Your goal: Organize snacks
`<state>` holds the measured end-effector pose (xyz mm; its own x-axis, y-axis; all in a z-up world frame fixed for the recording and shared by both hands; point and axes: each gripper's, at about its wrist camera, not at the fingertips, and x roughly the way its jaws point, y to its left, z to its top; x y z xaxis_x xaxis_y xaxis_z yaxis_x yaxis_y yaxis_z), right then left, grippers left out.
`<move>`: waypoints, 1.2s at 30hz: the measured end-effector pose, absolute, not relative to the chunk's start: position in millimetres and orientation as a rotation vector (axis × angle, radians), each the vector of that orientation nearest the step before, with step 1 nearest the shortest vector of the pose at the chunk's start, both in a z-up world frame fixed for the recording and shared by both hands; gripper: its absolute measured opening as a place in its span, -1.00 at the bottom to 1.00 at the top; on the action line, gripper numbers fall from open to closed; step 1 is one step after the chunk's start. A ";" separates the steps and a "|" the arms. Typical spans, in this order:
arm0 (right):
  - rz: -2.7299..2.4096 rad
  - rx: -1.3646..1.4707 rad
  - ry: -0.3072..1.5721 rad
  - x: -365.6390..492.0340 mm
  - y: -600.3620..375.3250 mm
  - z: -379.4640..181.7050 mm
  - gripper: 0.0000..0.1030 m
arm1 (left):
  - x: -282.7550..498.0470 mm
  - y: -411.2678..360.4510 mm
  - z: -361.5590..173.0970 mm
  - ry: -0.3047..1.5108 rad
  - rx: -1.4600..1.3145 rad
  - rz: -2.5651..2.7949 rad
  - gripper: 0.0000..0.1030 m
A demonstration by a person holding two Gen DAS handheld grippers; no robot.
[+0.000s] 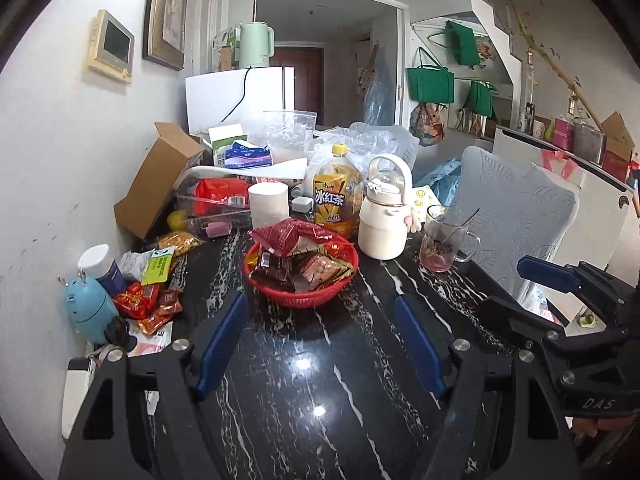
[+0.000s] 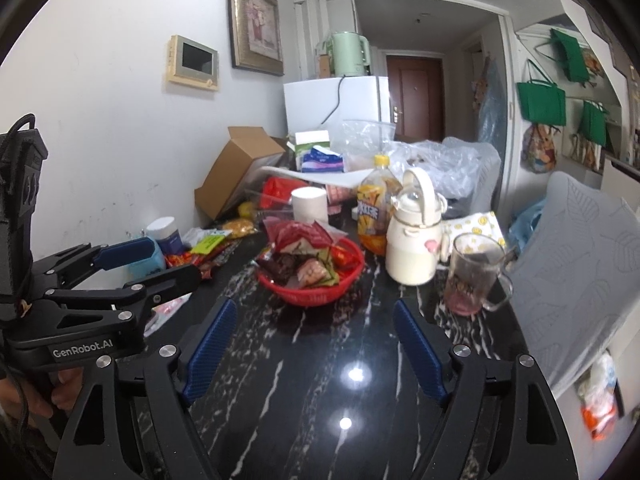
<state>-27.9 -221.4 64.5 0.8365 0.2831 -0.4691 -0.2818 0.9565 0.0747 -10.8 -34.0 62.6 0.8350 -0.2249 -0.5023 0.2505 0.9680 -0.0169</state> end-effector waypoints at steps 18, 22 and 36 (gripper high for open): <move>0.279 0.037 0.520 -45.1 -229.2 41.9 0.57 | -22.5 -36.3 45.1 0.551 0.037 -0.238 0.46; 0.281 0.037 0.531 -44.6 -228.4 39.0 0.57 | -22.0 -35.6 42.7 0.557 0.031 -0.232 0.46; 0.279 0.035 0.537 -46.2 -228.7 38.2 0.57 | -22.9 -37.1 42.3 0.559 0.042 -0.235 0.46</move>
<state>-46.2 -228.7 38.2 0.8226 0.2713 -0.4998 -0.2532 0.9617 0.1052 -22.9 -37.1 42.3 0.8217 -0.2089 -0.5303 0.2317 0.9725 -0.0241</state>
